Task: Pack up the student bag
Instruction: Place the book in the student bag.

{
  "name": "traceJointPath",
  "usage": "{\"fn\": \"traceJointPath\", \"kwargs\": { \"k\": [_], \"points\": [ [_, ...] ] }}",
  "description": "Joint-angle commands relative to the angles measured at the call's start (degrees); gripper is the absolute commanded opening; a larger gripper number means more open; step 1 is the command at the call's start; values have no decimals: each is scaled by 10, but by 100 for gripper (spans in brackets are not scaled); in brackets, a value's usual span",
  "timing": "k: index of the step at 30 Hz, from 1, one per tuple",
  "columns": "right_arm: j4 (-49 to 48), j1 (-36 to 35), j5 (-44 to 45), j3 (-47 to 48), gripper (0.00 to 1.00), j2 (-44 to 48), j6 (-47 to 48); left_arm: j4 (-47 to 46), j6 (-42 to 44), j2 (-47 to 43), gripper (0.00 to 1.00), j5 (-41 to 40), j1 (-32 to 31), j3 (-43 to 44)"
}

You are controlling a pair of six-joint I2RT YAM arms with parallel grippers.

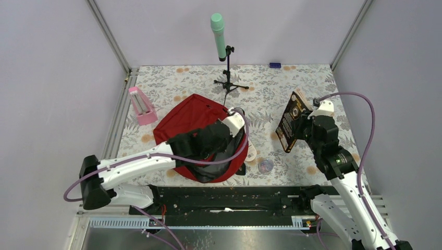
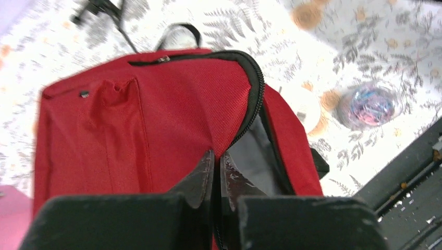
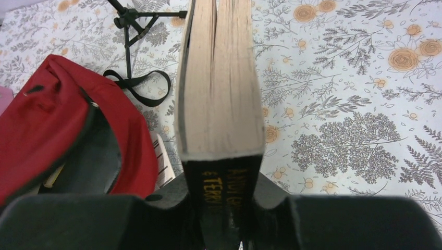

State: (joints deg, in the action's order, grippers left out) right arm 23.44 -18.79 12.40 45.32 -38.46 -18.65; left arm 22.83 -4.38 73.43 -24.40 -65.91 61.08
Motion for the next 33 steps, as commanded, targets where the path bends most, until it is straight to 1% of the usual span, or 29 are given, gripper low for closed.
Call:
{"fn": "traceJointPath", "kwargs": {
  "k": [1, 2, 4, 8, 9, 10, 12, 13, 14, 17, 20, 24, 27, 31, 33],
  "points": [
    [-15, 0, -34, 45, 0, -2, 6, 53, 60, -43, 0, -43, 9, 82],
    [-15, 0, -47, 47, 0, -2, -2, 67, 70, -46, 0, -36, 16, 96],
    [-15, 0, -80, 52, 0, -6, -26, 92, 88, -49, 0, 5, 39, 122],
    [1, 0, -222, 86, 0, -48, -69, 108, 108, -57, 0, 78, 99, 155],
    [3, 0, -246, 92, 0, -60, -83, 108, 110, -57, 0, 85, 110, 162],
    [1, 0, -306, 97, 0, -73, -97, 106, 115, -58, 0, 94, 119, 166],
    [-23, -3, -393, 94, 0, -93, -137, 94, 122, -60, 0, 110, 137, 169],
    [-51, -10, -435, 86, 0, -99, -168, 84, 121, -61, 0, 116, 148, 164],
    [-79, -22, -457, 78, 0, -101, -186, 76, 116, -62, 0, 127, 162, 158],
    [-111, -77, -457, 68, 0, -107, -216, 56, 92, -72, 0, 174, 205, 136],
    [-132, -121, -469, 55, 0, -129, -245, 22, 79, -92, 0, 195, 218, 103],
    [-222, -178, -490, 19, 0, -164, -304, 9, 73, -102, 0, 189, 221, 92],
    [-271, -220, -502, 10, 0, -194, -329, -9, 65, -111, 0, 183, 224, 81],
    [-281, -250, -490, 11, 0, -229, -342, -38, 68, -139, 0, 194, 226, 61],
    [-265, -250, -450, 8, 0, -239, -355, -48, 76, -152, 0, 209, 226, 53]
  ]
}}
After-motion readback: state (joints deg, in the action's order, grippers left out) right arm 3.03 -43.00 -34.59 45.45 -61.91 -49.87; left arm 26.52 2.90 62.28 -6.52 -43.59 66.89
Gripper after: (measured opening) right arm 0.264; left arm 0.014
